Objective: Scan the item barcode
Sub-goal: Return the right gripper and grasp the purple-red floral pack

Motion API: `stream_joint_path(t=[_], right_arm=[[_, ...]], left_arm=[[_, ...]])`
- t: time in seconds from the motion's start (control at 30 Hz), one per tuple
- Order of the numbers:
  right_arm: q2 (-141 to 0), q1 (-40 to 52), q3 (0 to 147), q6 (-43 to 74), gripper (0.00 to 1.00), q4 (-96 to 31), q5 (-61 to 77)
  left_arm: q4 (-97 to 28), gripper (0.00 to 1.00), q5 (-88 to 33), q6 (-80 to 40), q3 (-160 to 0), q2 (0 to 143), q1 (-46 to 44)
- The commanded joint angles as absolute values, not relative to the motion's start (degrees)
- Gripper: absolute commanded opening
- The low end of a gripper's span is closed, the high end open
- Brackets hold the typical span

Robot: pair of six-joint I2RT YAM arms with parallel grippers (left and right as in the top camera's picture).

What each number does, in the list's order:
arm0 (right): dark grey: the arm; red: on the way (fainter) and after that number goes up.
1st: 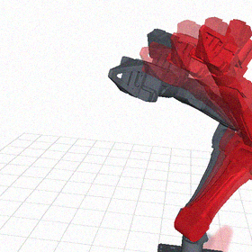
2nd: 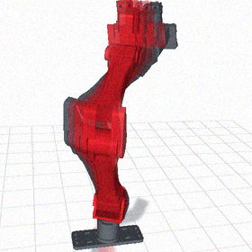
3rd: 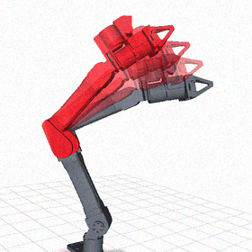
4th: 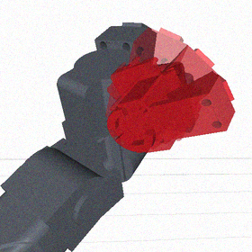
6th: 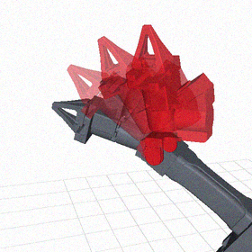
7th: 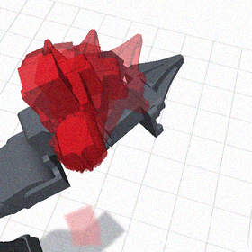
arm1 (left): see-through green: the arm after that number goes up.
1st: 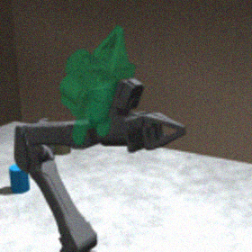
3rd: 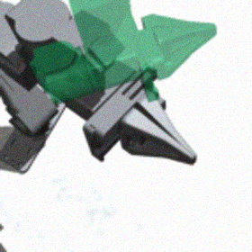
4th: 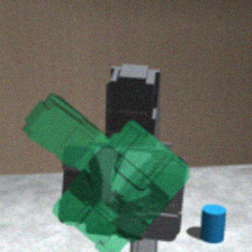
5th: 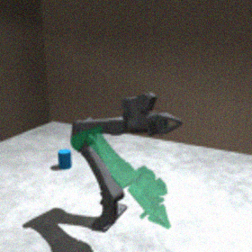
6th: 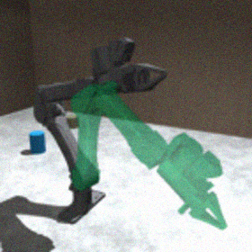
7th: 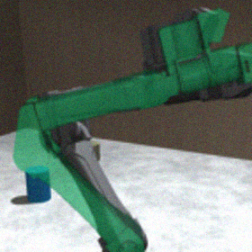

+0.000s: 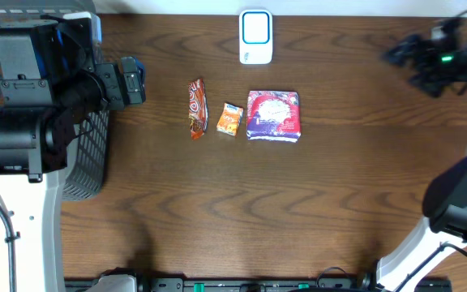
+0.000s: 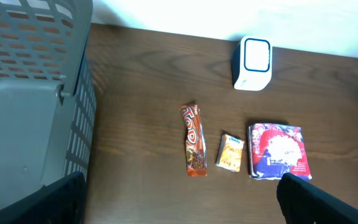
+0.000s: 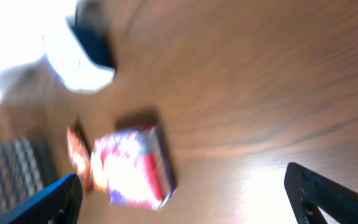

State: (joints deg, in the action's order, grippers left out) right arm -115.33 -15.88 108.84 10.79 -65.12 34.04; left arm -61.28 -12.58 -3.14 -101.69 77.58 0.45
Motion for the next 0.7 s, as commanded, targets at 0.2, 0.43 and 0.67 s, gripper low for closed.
stream_joint_path(t=[0.2,0.43,0.67], right_arm=[[-115.46,-1.10,91.77,7.60,0.99,-55.77,31.90],[-115.46,1.63,82.21,7.64,0.92,-43.33,35.79],[-115.46,3.29,71.61,12.05,0.91,-28.18,40.45]], left_arm=[[-61.28,0.98,-12.84,-3.03,-101.86,77.47,0.69],[-61.28,0.98,-12.84,-3.03,-101.86,77.47,0.69],[-61.28,0.98,-12.84,-3.03,-101.86,77.47,0.69]])
